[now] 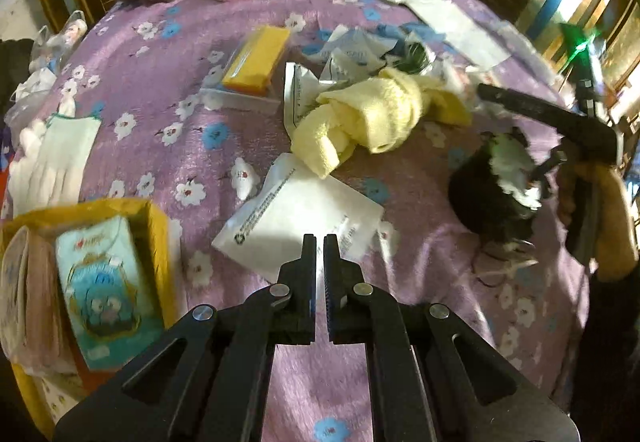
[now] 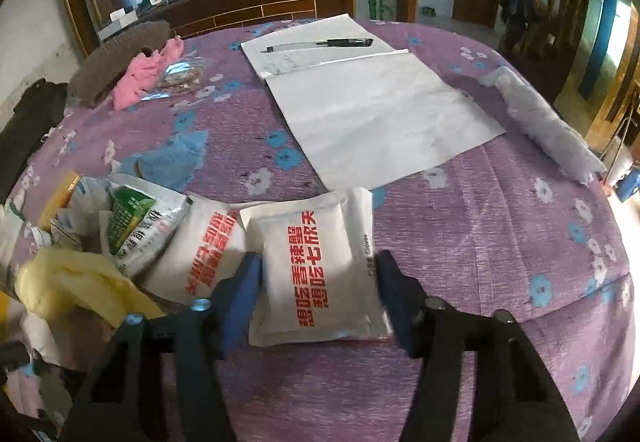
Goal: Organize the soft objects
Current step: 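Grasp white flat packet with left tool while right tool grasps white printed snack bag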
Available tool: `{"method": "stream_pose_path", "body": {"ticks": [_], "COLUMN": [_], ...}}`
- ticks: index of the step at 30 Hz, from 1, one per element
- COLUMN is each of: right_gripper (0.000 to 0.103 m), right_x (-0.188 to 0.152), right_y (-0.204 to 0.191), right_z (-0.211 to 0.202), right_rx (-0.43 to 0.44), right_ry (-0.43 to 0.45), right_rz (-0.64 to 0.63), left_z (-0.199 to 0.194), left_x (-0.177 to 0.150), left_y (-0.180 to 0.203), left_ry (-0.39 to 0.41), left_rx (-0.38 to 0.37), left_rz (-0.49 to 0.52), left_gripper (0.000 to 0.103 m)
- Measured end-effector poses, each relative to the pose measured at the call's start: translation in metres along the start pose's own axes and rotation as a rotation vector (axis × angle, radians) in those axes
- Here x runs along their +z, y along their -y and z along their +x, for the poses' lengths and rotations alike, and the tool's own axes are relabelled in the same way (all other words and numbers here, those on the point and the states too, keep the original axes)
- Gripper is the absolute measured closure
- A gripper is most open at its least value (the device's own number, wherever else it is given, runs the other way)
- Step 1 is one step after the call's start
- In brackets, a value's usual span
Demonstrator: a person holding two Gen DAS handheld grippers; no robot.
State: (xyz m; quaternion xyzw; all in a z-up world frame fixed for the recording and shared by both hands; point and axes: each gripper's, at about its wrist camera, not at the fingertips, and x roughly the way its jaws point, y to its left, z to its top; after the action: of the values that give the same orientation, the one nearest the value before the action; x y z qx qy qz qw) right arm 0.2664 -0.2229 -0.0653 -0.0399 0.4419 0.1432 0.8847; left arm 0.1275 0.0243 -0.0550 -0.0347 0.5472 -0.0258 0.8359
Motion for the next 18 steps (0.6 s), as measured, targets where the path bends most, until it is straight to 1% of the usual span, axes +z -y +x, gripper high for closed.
{"method": "stream_pose_path", "body": {"ticks": [1,3,6,10,12,13,15,16,17,18], "right_gripper": [0.051,0.054,0.059,0.062,0.062,0.062,0.062,0.062,0.062,0.062], "right_x": [0.000,-0.001,-0.001,0.000,0.001,0.001,0.002,0.004,0.005,0.005], "right_y": [-0.001,-0.002,0.001,0.002,0.003,0.005,0.006,0.007,0.008,0.007], "right_z": [0.000,0.000,-0.002,-0.004,-0.004,-0.007,-0.012,-0.016,-0.020,-0.023], "right_rx": [-0.014,-0.028,-0.023,-0.013,0.002,0.010,0.016,0.022,0.029,0.033], "right_ry": [0.000,0.007,0.014,0.015,0.015,0.022,0.040,0.053,0.062,0.069], "right_rz": [-0.012,-0.029,-0.027,-0.022,-0.012,-0.002,0.008,0.014,0.018,0.018], "left_z": [0.005,0.007,0.011,0.014,0.014,0.012,0.010,0.009,0.011,0.011], "left_x": [0.003,0.007,0.012,0.018,0.021,0.022,0.022,0.020,0.018,0.015], "left_y": [0.000,0.000,0.005,0.002,-0.001,-0.003,-0.004,-0.003,0.000,0.005], "left_ry": [-0.013,0.010,0.023,0.041,0.019,-0.012,-0.023,-0.018,-0.023,-0.002], "left_rx": [0.010,0.012,0.020,-0.013,-0.030,-0.039,-0.054,-0.040,-0.002,0.018], "left_rz": [0.004,-0.003,0.021,0.007,0.000,-0.005,-0.012,-0.007,0.015,0.049], "left_gripper": [0.100,0.100,0.099,0.099,0.099,0.099,0.099,0.098,0.097,0.097]}}
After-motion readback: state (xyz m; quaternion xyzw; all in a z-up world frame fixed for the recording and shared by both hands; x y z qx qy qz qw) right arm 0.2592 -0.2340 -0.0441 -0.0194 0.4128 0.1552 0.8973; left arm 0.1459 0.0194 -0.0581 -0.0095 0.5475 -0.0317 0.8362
